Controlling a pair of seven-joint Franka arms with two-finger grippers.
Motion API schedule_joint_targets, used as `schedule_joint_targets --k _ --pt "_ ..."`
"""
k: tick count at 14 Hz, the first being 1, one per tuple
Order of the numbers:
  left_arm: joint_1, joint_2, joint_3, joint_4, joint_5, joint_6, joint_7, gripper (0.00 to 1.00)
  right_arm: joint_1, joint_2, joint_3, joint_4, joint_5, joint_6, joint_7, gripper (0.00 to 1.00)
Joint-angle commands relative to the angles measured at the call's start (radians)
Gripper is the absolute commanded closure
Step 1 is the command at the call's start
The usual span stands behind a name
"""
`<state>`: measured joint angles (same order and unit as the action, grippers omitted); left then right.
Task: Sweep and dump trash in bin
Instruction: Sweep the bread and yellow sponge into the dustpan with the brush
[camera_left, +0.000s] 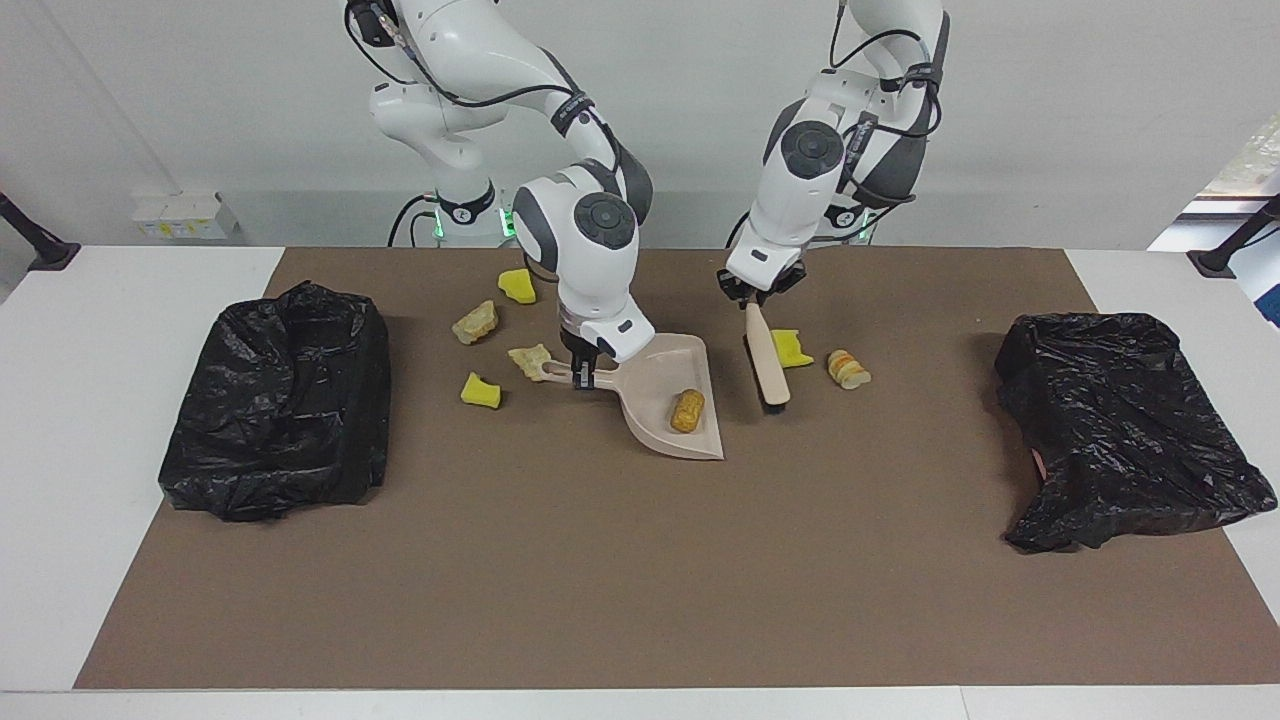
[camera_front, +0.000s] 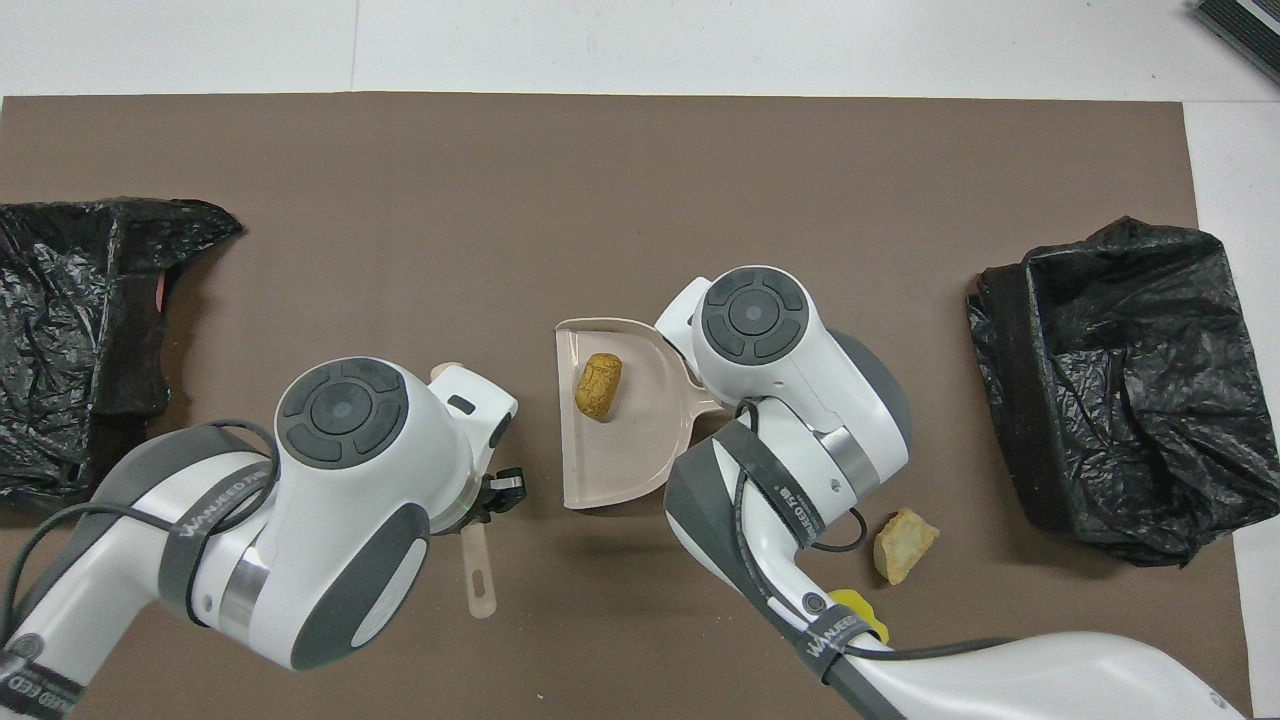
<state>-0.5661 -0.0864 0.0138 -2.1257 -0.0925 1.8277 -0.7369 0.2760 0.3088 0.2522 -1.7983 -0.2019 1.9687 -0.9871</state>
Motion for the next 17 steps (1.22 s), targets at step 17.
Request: schedule_joint_targets --k 17 --pt "0.04 -0.181 -0.015 -0.421 0.094 0.237 -0.349 1.0 -0.001 -0.036 0.009 -0.047 -0.021 0.041 -0.033 1.0"
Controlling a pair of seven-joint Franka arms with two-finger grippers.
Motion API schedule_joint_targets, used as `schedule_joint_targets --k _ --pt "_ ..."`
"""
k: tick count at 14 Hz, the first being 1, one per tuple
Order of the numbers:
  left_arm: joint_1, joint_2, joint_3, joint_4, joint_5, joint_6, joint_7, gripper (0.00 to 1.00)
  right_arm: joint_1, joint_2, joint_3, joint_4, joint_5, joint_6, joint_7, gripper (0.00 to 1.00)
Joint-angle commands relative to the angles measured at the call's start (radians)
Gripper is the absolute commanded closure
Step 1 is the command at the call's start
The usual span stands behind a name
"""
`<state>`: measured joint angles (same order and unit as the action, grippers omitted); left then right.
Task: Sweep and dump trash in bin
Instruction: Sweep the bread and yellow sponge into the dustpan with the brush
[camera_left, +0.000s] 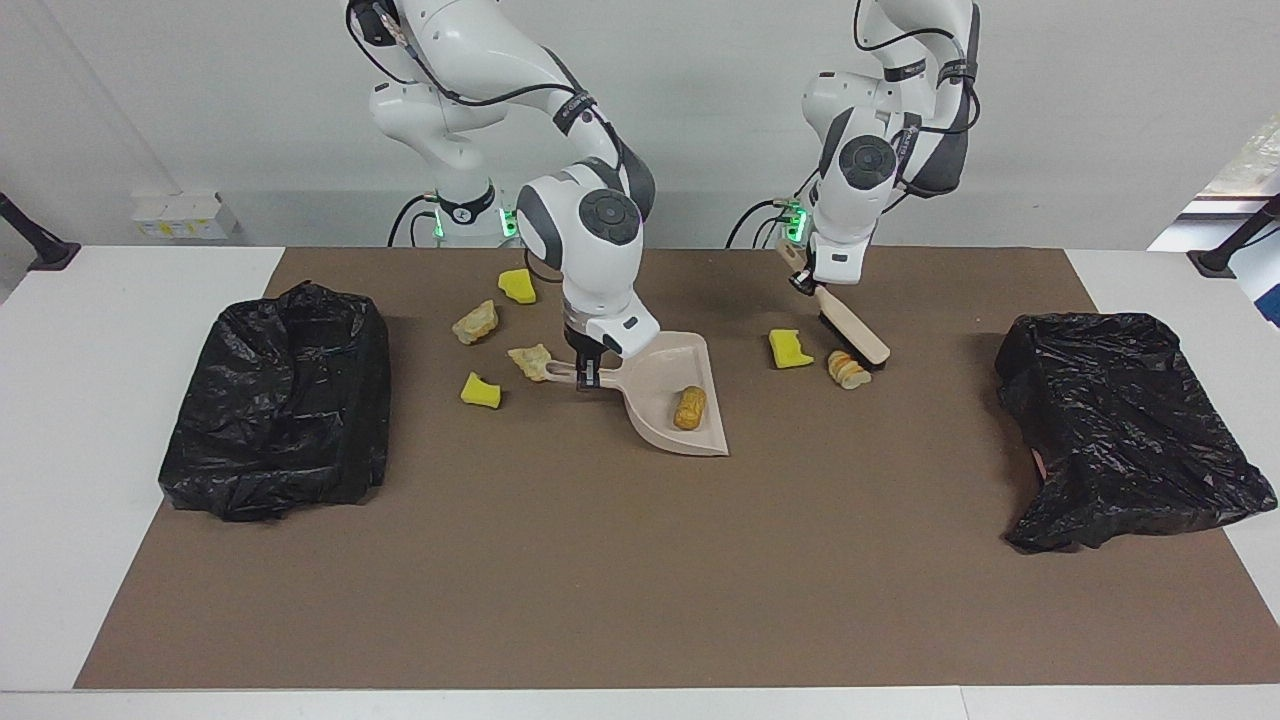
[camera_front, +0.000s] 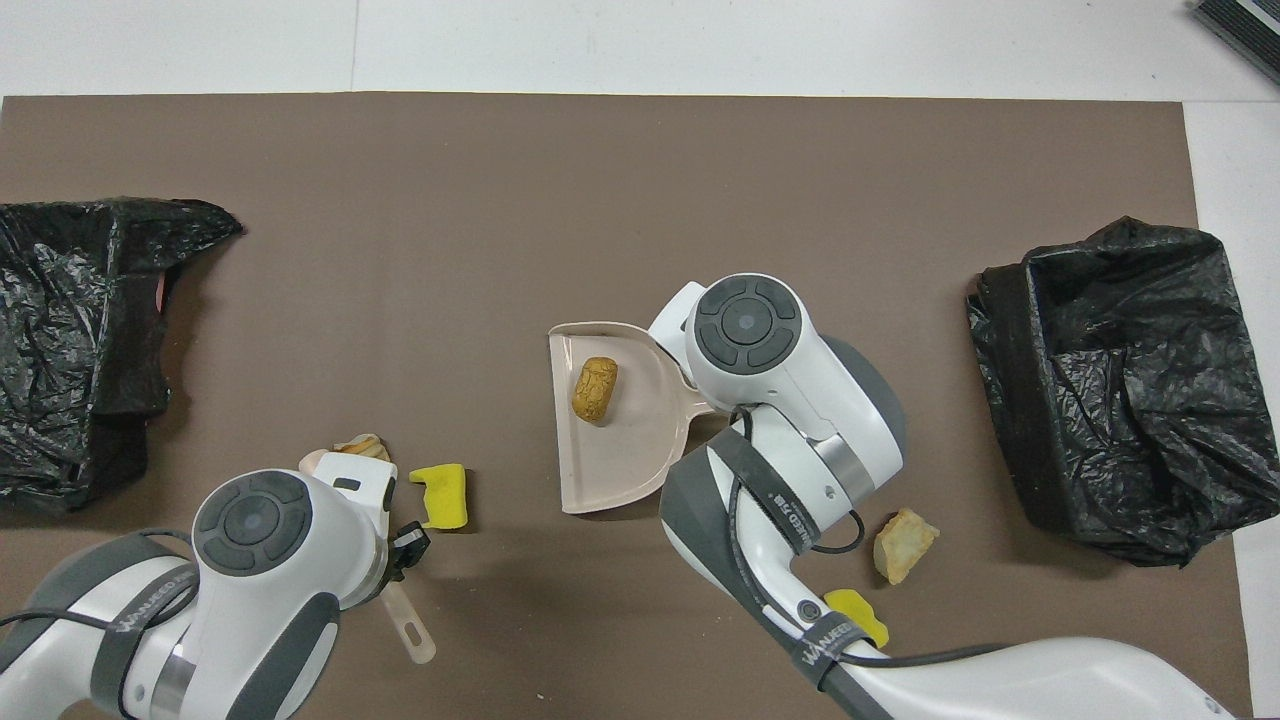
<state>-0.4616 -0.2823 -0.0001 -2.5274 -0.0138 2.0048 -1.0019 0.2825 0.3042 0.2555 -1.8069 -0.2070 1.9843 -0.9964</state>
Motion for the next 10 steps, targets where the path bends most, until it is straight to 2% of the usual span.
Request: schedule_joint_targets --k 1,5,8,10 --pt "-0.078 0.052 -0.001 -0.005 0.014 0.115 -0.111 1.0 -0.008 -0.031 0.005 -0.037 -0.015 0.024 -0.024 1.0" --pt "-0.115 0.127 -0.005 0.079 -0.009 0.173 -0.098 1.0 -0.008 -0.031 0.005 -0.038 -0.015 0.022 -0.024 1.0" --pt "-0.169 0.254 -0.006 0.217 -0.104 0.216 0.008 1.0 -0.009 -0.031 0.005 -0.038 -0.015 0.019 -0.025 1.0" --pt "-0.173 0.287 -0.006 0.271 -0.181 0.236 0.147 1.0 -0.009 -0.031 0.004 -0.038 -0.015 0.018 -0.025 1.0"
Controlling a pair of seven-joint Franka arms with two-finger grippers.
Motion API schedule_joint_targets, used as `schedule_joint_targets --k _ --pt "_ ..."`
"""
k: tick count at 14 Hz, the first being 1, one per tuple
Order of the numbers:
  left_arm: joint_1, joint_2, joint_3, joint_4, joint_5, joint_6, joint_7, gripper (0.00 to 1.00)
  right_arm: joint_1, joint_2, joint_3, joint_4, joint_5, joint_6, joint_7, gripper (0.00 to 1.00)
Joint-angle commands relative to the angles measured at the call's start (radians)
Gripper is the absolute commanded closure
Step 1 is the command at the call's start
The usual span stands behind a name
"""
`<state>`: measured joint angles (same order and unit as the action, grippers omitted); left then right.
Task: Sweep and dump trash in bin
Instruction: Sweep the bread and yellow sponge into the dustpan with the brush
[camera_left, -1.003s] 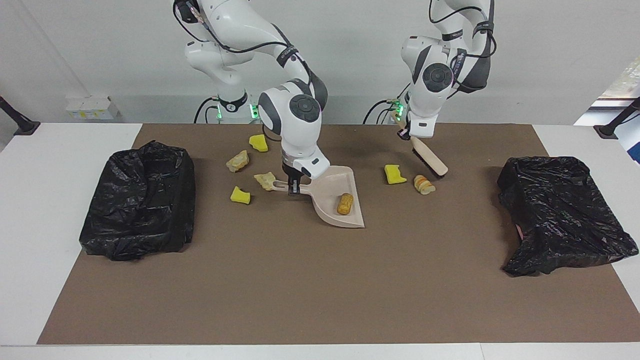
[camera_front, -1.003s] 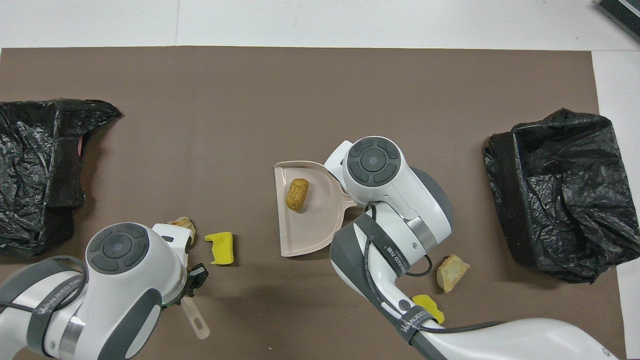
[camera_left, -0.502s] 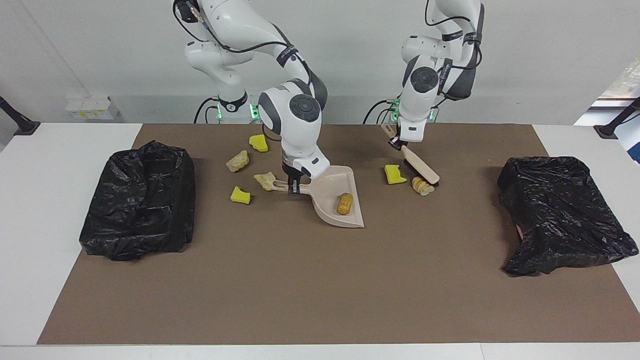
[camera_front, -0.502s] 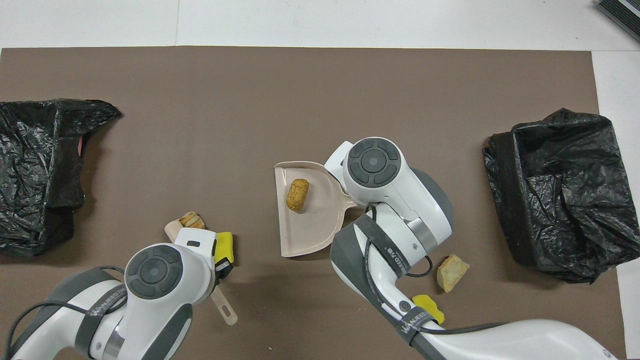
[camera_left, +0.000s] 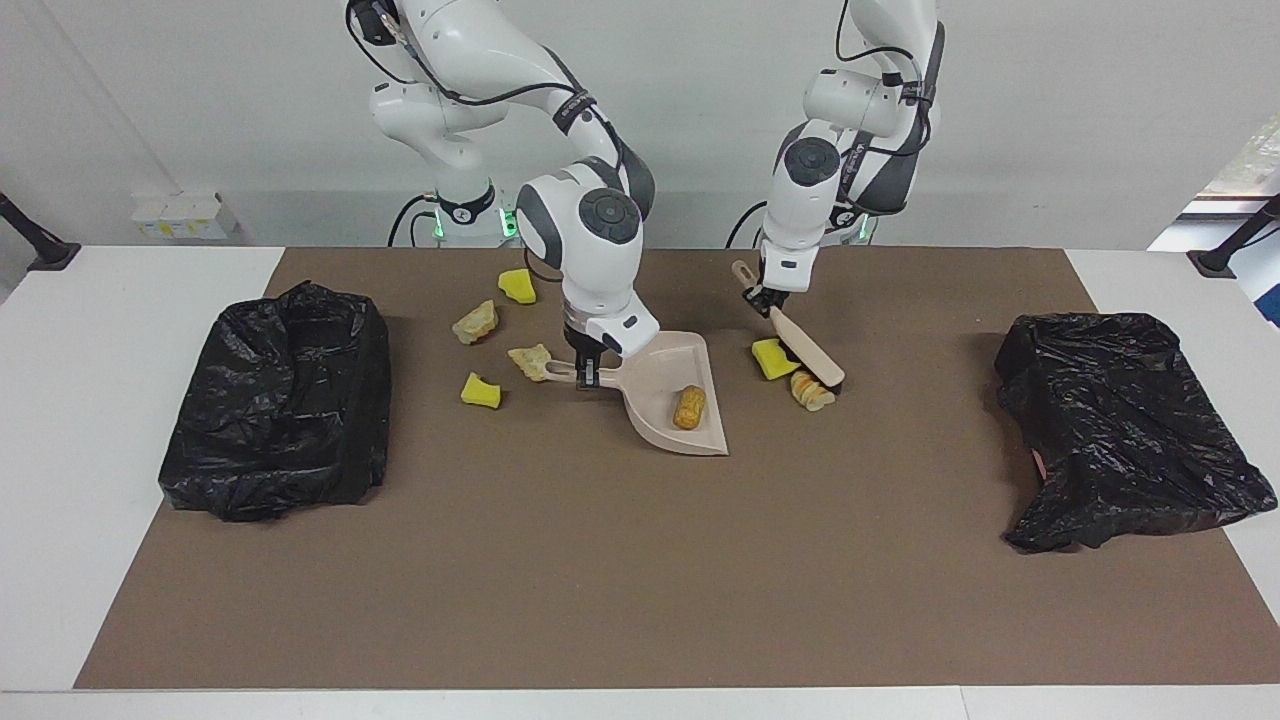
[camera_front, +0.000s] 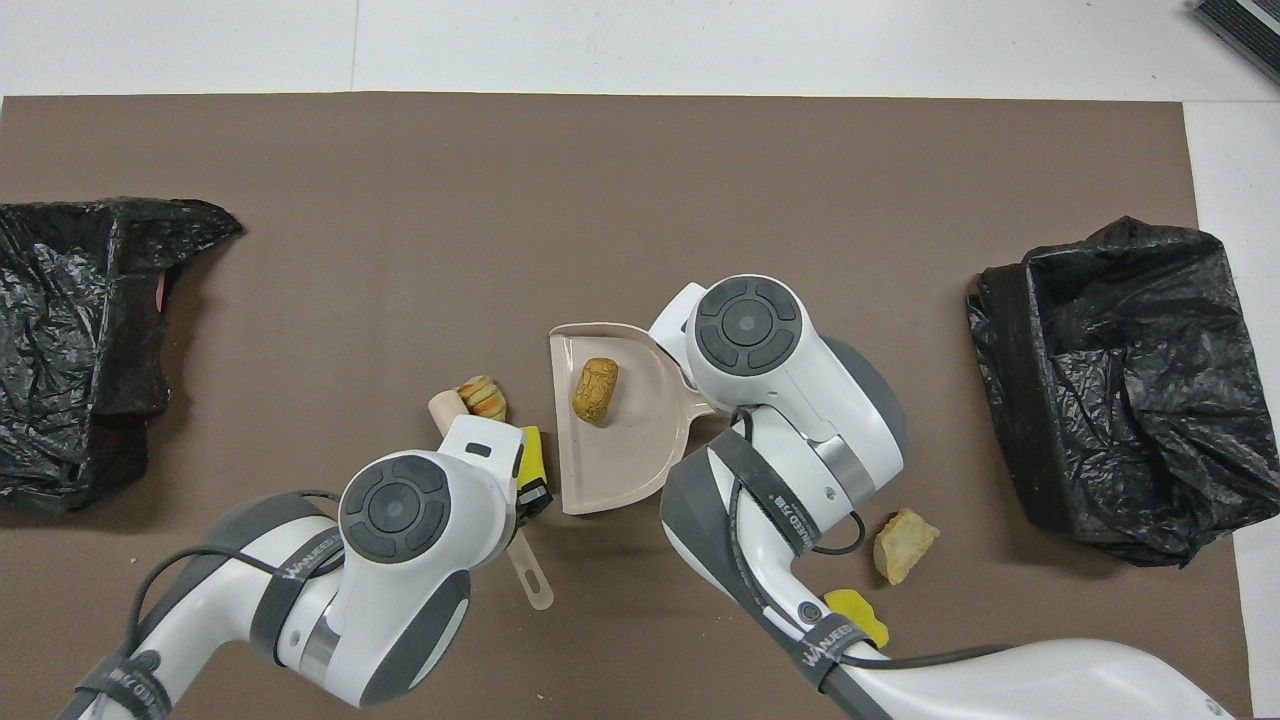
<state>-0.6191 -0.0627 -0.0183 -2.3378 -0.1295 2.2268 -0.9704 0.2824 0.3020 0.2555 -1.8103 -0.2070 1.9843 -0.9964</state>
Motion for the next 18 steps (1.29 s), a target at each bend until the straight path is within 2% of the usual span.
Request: schedule_joint_targets --k 1,6,10,13,18 --pt "-0.019 0.076 0.011 0.096 -0.102 0.016 0.195 1.0 -0.009 -0.029 0.005 -0.035 -0.015 0.016 -0.024 1.0" --pt "-0.102 0.075 0.006 0.112 -0.15 0.013 0.47 1.0 -0.009 -0.029 0.004 -0.034 -0.015 0.011 -0.019 1.0" --pt "-0.094 0.081 0.014 0.135 -0.153 -0.009 0.477 1.0 -0.012 -0.027 0.005 -0.029 -0.015 0.013 -0.015 1.0" --pt "-0.006 0.061 0.02 0.135 -0.055 -0.081 0.475 1.0 -0.04 -0.029 0.005 -0.018 0.001 0.016 -0.03 1.0" --pt "0.067 0.032 0.02 0.089 0.054 -0.081 0.47 1.0 -0.083 -0.07 0.005 -0.015 0.005 0.016 -0.028 1.0"
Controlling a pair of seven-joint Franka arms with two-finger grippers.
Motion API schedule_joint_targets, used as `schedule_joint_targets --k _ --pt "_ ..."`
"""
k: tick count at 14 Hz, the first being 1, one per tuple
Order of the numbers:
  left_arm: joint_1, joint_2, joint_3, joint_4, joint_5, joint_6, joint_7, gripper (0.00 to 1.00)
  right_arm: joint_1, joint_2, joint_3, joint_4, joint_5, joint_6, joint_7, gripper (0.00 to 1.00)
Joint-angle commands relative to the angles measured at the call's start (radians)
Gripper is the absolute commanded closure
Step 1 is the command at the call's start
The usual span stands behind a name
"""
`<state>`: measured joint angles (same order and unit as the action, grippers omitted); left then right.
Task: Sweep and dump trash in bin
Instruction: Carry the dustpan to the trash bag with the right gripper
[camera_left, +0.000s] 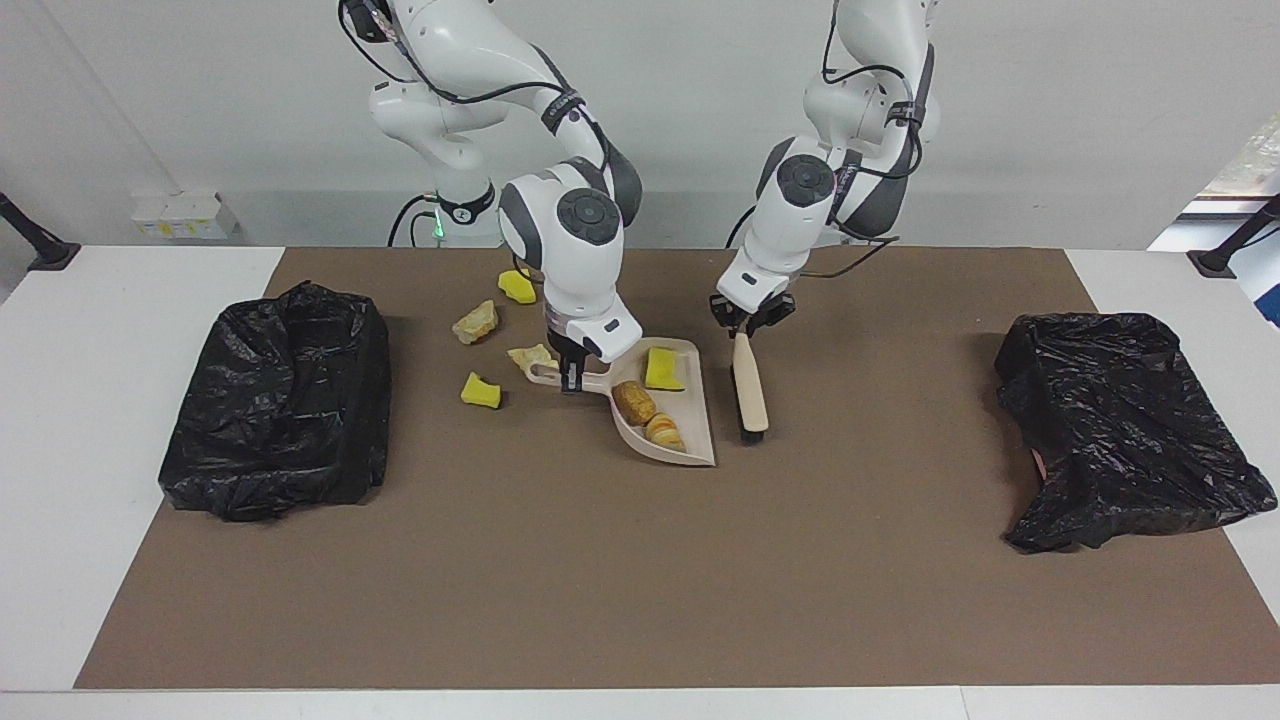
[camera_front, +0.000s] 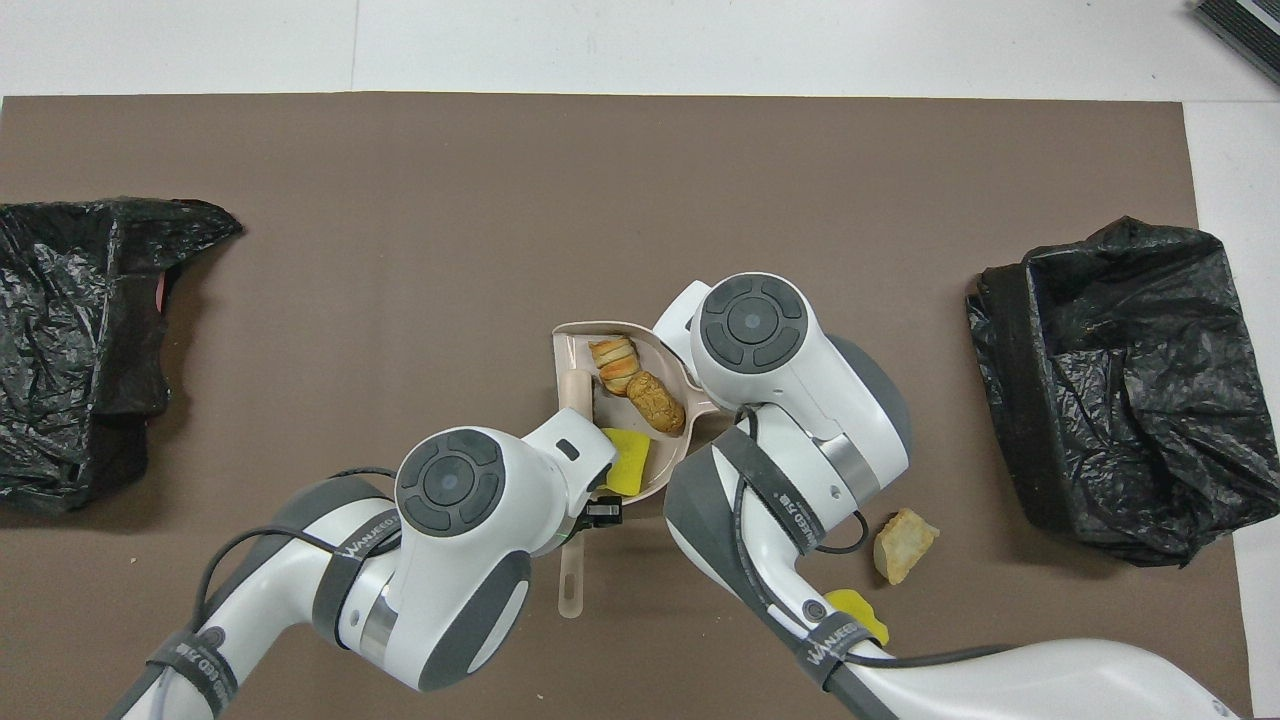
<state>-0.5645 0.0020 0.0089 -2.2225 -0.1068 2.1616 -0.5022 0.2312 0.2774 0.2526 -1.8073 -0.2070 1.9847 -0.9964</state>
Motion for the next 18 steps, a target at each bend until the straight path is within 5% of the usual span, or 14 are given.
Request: schedule_joint_targets --k 1,5,10,15,18 --pt "0.011 -0.039 -0.007 -0.037 0.045 -0.014 0.001 1.0 -0.059 -0.07 0.008 -0.021 0.005 0.005 -0.042 1.0" --pt "-0.008 -0.046 -0.018 -0.046 0.085 -0.002 -0.027 1.0 -0.208 -0.141 0.008 -0.03 0.064 -0.021 -0.308 1.0" --pt "-0.158 -0.1 -0.02 -0.092 0.085 0.012 -0.214 1.0 -0.43 -0.208 0.005 -0.035 0.15 -0.026 -0.595 1.0" --pt "-0.326 -0.132 -0.023 -0.207 0.085 0.183 -0.439 1.0 -0.714 -0.224 0.002 -0.024 0.236 -0.035 -0.822 1.0" --pt "-0.339 -0.134 -0.023 -0.243 0.085 0.247 -0.473 1.0 -0.837 -0.227 -0.007 -0.012 0.244 -0.033 -0.953 1.0"
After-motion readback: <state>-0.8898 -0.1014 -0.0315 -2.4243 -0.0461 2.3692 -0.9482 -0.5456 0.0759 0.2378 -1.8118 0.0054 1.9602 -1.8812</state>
